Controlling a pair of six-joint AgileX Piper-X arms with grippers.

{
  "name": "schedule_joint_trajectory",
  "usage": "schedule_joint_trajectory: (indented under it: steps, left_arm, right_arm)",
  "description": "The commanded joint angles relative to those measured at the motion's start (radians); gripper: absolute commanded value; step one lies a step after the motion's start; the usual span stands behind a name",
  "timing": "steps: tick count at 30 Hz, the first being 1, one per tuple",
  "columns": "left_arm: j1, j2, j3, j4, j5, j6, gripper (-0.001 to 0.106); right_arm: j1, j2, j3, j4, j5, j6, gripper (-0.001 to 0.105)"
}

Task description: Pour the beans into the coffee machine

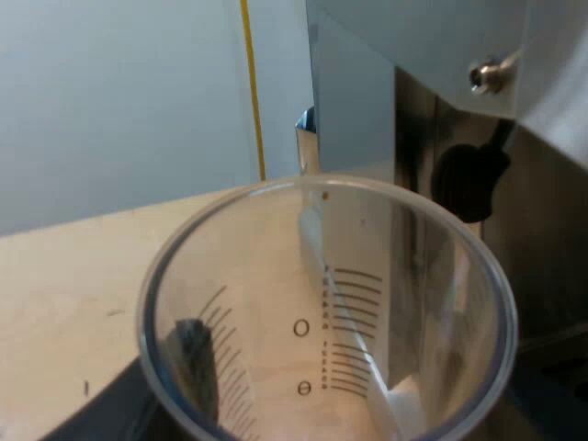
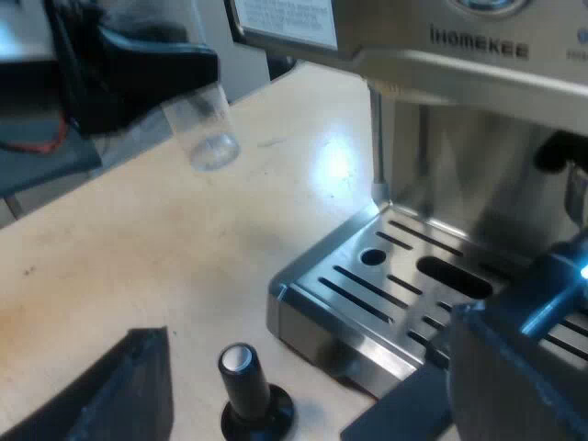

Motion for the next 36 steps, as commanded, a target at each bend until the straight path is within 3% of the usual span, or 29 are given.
schedule_joint_trajectory:
  steps: [1,24,31,36]
  left_arm:
    - [0.002,0.031,0.001,-0.044,-0.011,-0.027,0.025]
    - [0.002,0.46,0.002,-0.42,-0.011,-0.042,0.025]
    - [0.02,0.514,0.002,-0.452,-0.048,-0.042,0.025]
    - [0.069,0.543,0.002,-0.469,0.011,-0.042,0.025]
  right_arm:
    - [0.002,-0.001,-0.003,-0.022,-0.014,-0.002,0.064]
    - [0.002,-0.001,-0.003,-0.022,-0.014,-0.002,0.064]
    - [0.002,-0.001,-0.003,-0.022,-0.014,-0.002,0.064]
    - [0.002,-0.001,-0.003,-0.022,-0.014,-0.002,0.064]
